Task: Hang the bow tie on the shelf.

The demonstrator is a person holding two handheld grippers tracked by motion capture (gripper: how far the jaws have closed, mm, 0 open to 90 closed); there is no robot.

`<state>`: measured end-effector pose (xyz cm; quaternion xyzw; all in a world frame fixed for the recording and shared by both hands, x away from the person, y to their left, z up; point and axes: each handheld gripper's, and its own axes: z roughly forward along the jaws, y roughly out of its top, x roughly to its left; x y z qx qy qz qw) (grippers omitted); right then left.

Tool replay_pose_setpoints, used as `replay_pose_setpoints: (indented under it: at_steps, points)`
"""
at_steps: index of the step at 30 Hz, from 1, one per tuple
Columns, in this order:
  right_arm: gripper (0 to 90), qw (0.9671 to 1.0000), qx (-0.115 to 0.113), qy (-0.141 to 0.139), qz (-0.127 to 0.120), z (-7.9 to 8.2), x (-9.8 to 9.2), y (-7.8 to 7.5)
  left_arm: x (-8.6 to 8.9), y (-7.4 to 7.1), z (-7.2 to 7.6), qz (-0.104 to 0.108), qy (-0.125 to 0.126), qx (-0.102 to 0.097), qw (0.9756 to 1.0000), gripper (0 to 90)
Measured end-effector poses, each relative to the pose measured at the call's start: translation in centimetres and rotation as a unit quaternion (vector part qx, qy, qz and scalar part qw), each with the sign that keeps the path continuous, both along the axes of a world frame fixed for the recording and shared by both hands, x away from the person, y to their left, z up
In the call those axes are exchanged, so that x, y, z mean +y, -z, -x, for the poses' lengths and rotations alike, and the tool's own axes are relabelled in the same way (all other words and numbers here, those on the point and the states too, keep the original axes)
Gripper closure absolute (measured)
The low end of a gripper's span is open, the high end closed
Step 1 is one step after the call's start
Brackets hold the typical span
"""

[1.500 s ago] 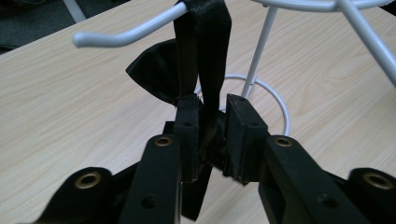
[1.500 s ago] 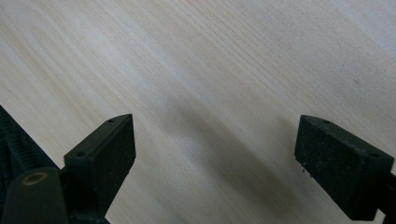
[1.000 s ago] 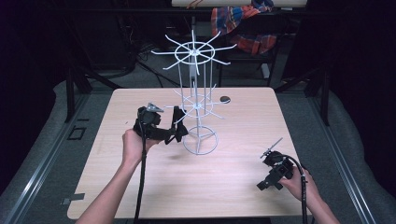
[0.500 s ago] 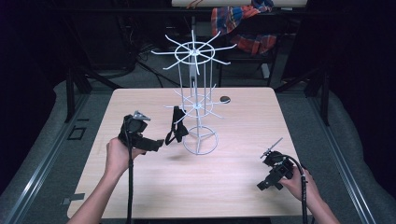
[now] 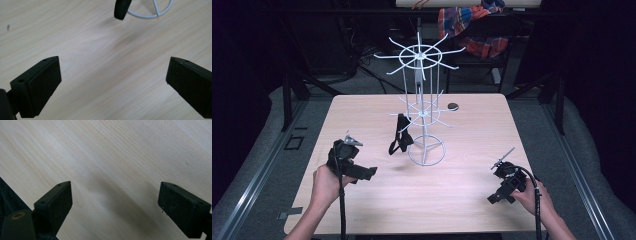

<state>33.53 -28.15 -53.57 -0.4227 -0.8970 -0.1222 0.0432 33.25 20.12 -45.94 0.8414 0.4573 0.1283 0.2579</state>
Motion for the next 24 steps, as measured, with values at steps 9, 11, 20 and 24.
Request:
replay_pose_setpoints:
  at_steps: [9,11,20,24]
  points:
    - [12.3,0.9998,0.001,-0.016,0.009,-0.1,0.0,-0.1,0.8,1.6,2.6,-0.005,-0.005,0.028,0.9996,0.1]
    - [12.3,0.9999,0.001,-0.017,0.001,-0.1,0.0,-0.1,0.9,1.8,3.0,-0.006,-0.005,0.03,0.9995,0.1]
    - [12.4,0.9997,0.003,-0.021,0.009,-0.1,-0.1,-0.2,2.2,2.9,4.2,0.0,-0.018,0.041,0.999,0.0]
    - [12.3,0.9998,0.001,-0.019,0.0,-0.1,0.1,0.0,2.9,3.1,4.4,0.006,-0.027,0.039,0.9988,0.0]
